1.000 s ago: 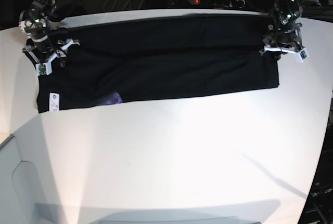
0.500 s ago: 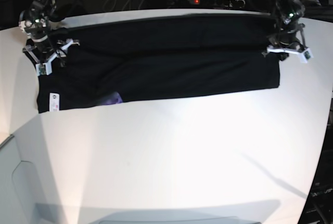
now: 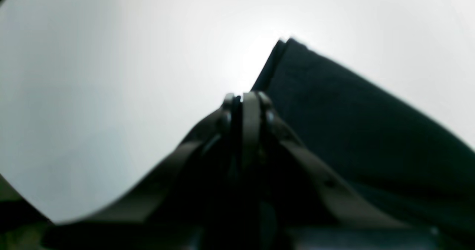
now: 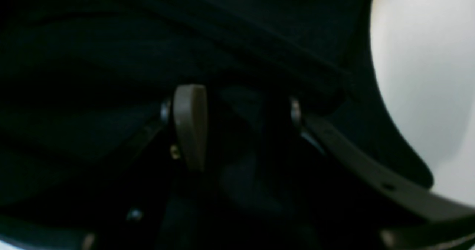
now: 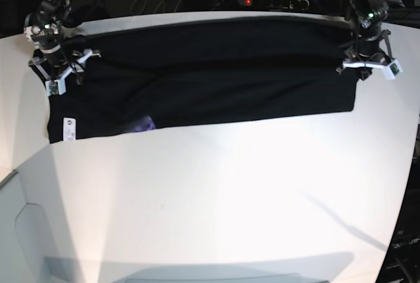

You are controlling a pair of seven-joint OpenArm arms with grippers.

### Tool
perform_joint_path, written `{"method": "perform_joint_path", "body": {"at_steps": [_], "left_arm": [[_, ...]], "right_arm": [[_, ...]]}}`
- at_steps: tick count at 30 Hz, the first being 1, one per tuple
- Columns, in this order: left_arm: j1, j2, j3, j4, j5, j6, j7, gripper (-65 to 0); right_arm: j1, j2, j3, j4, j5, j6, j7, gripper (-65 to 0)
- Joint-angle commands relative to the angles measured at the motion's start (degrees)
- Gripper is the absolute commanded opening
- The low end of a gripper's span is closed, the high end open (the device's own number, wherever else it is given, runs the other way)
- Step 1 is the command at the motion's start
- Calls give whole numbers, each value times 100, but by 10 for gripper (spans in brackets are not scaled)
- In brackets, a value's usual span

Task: Fold the T-shirt properly
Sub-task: 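Grasp the strip's end nearest the left gripper with the left gripper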

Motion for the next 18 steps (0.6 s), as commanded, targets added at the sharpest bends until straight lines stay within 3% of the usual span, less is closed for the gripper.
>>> {"method": "perform_joint_path", "body": {"at_steps": [1, 5, 7, 13, 15, 18], "left_arm": [[17, -84, -39, 69, 7, 14, -162, -650], [25, -75, -39, 87, 7, 14, -153, -643], [25, -67, -66, 104, 7, 14, -153, -579], [25, -67, -66, 104, 7, 14, -162, -304], [25, -67, -39, 95, 7, 14, -162, -264], [17, -67, -39, 51, 7, 14, -162, -258]], "right_arm": [[8, 26, 12, 78, -49, 82, -39, -362], [8, 26, 12, 78, -49, 82, -39, -362], [8, 26, 12, 78, -49, 82, -39, -362], [8, 26, 12, 78, -49, 82, -39, -362], [8, 26, 12, 78, -49, 82, -39, -362], [8, 26, 12, 78, -49, 82, -39, -362]]}}
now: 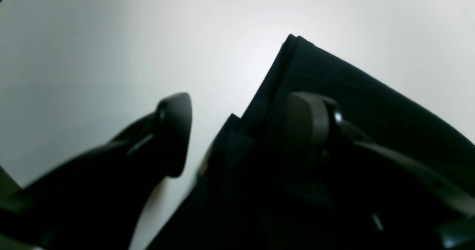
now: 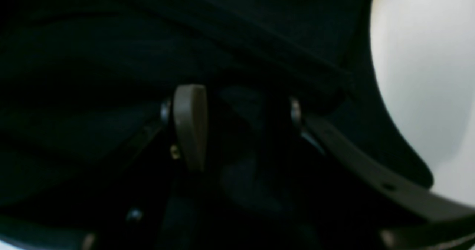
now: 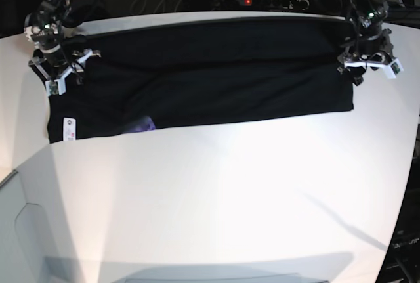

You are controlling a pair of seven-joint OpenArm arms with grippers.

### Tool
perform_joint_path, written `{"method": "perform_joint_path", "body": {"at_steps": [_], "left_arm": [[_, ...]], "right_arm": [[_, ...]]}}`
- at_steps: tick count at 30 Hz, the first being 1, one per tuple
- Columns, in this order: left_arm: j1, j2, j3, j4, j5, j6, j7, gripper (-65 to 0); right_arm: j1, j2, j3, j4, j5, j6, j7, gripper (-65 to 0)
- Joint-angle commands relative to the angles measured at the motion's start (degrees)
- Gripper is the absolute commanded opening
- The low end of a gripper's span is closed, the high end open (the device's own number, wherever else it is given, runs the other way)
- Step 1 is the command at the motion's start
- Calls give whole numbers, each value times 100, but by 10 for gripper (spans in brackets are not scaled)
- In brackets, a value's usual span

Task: Fold the T-shirt properly
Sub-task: 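Grasp the strip's end nearest the left gripper with the left gripper, then fold the strip's end with the left gripper toward the right gripper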

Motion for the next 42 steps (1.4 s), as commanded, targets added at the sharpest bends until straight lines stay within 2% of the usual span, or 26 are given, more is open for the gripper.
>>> {"method": "perform_joint_path", "body": {"at_steps": [1, 8, 18, 22, 25, 27, 29, 30, 36, 42], "left_arm": [[17, -67, -6, 62, -12, 12, -103, -257], [17, -119, 222, -474, -452, 12, -138, -258], [-18, -119, 336, -773, -478, 12, -120, -271], [-18, -119, 336, -773, -478, -59, -138, -400], [-27, -119, 328, -773, -425, -542, -103, -470], [-27, -119, 328, -773, -425, -683, -94, -511], [-27, -119, 319, -773, -425, -692, -129, -584], [-27, -119, 319, -773, -425, -692, -129, -643], [17, -128, 301, -465, -425, -709, -129, -650], [122, -58, 486, 678, -425, -727, -94, -650]], "right_arm": [[8, 26, 12, 78, -49, 80, -39, -362], [8, 26, 12, 78, -49, 80, -57, -362], [8, 26, 12, 78, -49, 80, -57, -362], [8, 26, 12, 78, -49, 80, -66, -362], [8, 34, 12, 87, -49, 80, -66, -362], [8, 34, 12, 87, -49, 80, -66, -362], [8, 34, 12, 87, -49, 80, -66, -362], [8, 34, 12, 87, -49, 80, -66, -362], [8, 17, 12, 87, -49, 80, -75, -362], [8, 17, 12, 87, -49, 80, -75, -362]]}}
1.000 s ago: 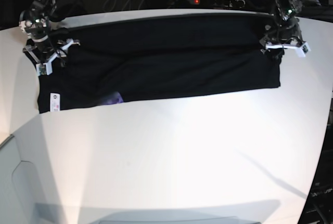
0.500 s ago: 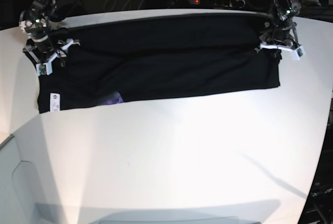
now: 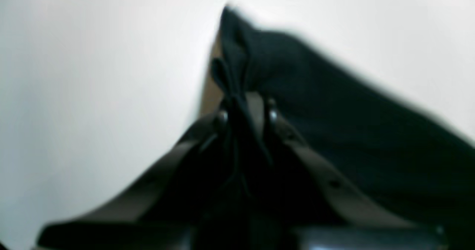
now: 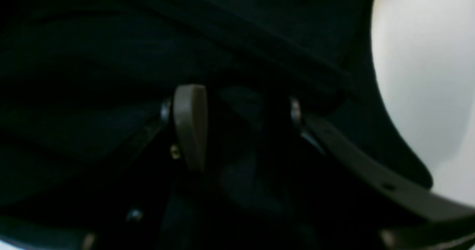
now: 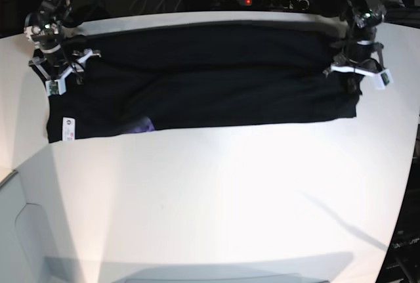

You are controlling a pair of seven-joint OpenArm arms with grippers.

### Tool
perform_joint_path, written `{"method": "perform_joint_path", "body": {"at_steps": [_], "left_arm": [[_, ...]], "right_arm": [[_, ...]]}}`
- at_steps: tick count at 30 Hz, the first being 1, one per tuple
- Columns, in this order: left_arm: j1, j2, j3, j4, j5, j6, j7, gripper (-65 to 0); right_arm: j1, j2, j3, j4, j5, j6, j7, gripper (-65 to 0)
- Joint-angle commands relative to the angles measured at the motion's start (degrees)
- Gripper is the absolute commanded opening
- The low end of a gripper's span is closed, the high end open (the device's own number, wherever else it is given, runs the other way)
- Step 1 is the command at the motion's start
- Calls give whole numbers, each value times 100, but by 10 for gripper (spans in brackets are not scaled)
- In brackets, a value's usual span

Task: Fold the T-shirt properly
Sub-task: 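Fold the strip's end with the left gripper toward the right gripper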

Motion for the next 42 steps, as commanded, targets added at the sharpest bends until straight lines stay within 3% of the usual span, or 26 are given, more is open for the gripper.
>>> {"method": "perform_joint_path", "body": {"at_steps": [1, 10, 17, 20, 28, 42], "left_arm": [[70, -25, 157, 279, -43, -49, -133, -650], [211, -78, 2258, 718, 238, -5, -177, -650], [-247, -34, 4588, 595, 1768, -5, -186, -650], [-528, -8, 5282, 542, 2313, 4, -186, -650], [-915, 564, 5739, -55, 3060, 4, -177, -650], [-1583, 617, 6750, -996, 3192, 4, -186, -650]], "right_arm": [[8, 30, 12, 83, -32, 82, -77, -362], [8, 21, 12, 83, -32, 82, -77, -362], [8, 21, 12, 83, -32, 82, -77, -362], [8, 21, 12, 83, -32, 82, -77, -362], [8, 21, 12, 83, -32, 82, -77, -362], [17, 21, 12, 83, -32, 82, -77, -362]]}}
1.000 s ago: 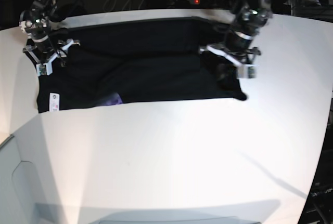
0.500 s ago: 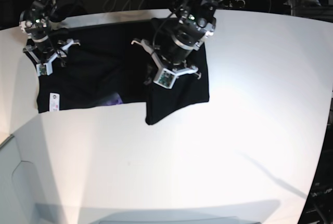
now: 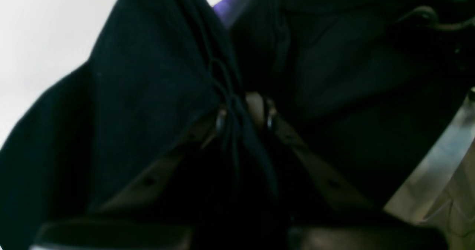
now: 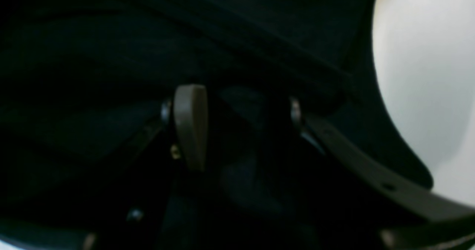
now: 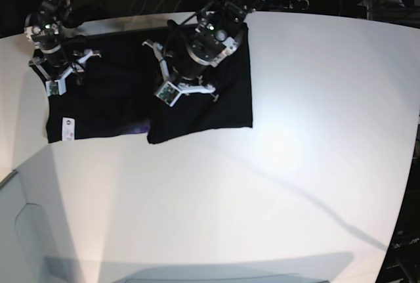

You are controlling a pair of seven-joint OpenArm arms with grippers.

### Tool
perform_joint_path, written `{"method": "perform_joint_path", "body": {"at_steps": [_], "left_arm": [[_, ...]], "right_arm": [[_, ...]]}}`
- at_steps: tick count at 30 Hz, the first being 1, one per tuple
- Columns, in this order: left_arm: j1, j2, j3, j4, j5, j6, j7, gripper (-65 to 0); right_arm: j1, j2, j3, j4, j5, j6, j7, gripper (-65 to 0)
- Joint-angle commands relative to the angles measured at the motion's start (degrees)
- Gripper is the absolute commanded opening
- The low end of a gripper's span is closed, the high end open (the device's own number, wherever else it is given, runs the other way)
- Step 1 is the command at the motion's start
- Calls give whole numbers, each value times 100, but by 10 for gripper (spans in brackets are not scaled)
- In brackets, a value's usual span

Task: Fold the T-shirt properly
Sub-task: 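Fold the strip's end with the left gripper toward the right gripper, then release the folded end and raise the left gripper away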

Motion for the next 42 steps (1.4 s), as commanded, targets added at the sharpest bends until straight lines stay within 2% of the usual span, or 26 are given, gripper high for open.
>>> {"method": "perform_joint_path", "body": {"at_steps": [1, 5, 11, 12, 13, 17, 19, 21, 24, 29, 32, 36, 39, 42], "left_arm": [[-73, 75, 47, 22, -45, -12, -162, -650], [-222, 233, 47, -224, -27, -12, -162, -650], [-266, 242, 47, -268, -27, -12, -109, -650], [-266, 242, 47, -259, -18, -12, -109, -629], [-240, 233, 47, -242, -18, -12, -109, -591], [-204, 198, 56, -189, -18, -12, -109, -361], [-204, 189, 56, -4, -54, -12, -109, -266], [-108, 189, 56, 321, -62, -12, -127, -220], [77, 163, -6, 989, -27, -12, -118, -219], [560, -356, -613, 1719, -335, -12, -171, -219], [815, -576, -1307, 1842, -845, -12, -171, -219], [903, -620, -2388, 1684, -1724, -12, -171, -220], [903, -629, -2933, 1578, -2366, -20, -162, -220], [868, -629, -3153, 1411, -2665, -20, -118, -220]], "right_arm": [[2, 37, 12, 69, -30, 82, -40, -362], [2, 45, 12, 69, -30, 82, -40, -362], [2, 63, 12, 78, -30, 82, -40, -362], [2, 63, 12, 78, -30, 82, -40, -362], [2, 63, 12, 78, -30, 82, -40, -362], [2, 63, 3, 78, -30, 82, -40, -362], [2, 63, -94, 78, -30, 82, -40, -362], [2, 72, -173, 78, -30, 82, -40, -362], [2, 72, -182, 78, -30, 82, -40, -362], [2, 63, -182, 78, -30, 82, -40, -362], [2, 63, -182, 78, -30, 82, -40, -362], [2, 54, -182, 69, -30, 82, -31, -362], [2, 45, -190, 69, -30, 82, -31, -362], [63, 45, -190, 69, -30, 82, -40, -362]]}}
